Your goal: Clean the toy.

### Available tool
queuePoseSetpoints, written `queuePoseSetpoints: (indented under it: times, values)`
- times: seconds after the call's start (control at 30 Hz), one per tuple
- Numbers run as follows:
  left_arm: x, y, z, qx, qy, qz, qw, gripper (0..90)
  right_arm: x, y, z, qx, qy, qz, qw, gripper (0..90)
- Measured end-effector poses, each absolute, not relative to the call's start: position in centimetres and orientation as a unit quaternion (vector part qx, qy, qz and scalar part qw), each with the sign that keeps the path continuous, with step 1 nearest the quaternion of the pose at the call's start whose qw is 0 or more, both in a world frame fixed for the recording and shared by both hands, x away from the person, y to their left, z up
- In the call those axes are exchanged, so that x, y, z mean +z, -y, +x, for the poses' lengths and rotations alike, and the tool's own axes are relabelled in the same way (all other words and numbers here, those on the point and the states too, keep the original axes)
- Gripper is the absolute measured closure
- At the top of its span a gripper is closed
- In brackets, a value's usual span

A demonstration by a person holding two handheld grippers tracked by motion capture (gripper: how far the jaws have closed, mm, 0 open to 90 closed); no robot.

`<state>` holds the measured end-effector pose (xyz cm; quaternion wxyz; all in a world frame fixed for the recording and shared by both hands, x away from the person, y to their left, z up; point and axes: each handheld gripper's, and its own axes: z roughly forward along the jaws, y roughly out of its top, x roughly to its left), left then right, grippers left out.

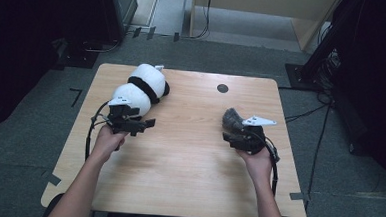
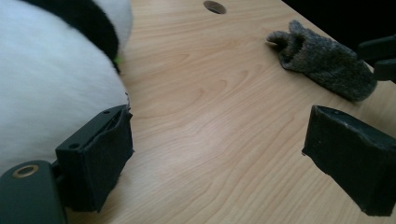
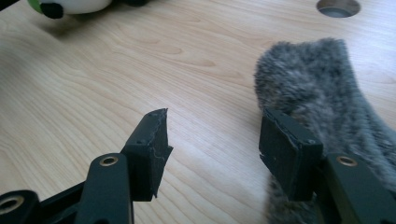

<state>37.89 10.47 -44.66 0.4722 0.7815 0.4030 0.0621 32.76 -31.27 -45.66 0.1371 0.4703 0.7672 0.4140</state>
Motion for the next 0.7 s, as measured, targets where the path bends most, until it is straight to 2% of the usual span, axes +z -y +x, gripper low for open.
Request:
queuePoseSetpoints:
  times: [0.23, 0.37, 0.43, 0.7]
  values:
    - [-45.8, -8.3, 37.2, 0.035, -0.386, 0.787, 0.479, 8.6, -46.2, 29.7, 32.7, 0.415, -0.779, 0.454, 0.125, 44.6]
    - [-46.6, -7.3, 36.7, 0.035, -0.375, 0.801, 0.465, 9.3, -46.6, 28.9, 32.7, 0.414, -0.784, 0.447, 0.118, 45.1]
    - [-47.0, -6.8, 36.5, 0.047, -0.376, 0.802, 0.462, 14.5, -46.8, 28.5, 32.6, 0.41, -0.788, 0.444, 0.116, 45.1]
    - [-48.2, -5.4, 36.0, 0.042, -0.367, 0.813, 0.45, 14.5, -48.3, 26.2, 32.3, 0.404, -0.8, 0.432, 0.102, 45.0]
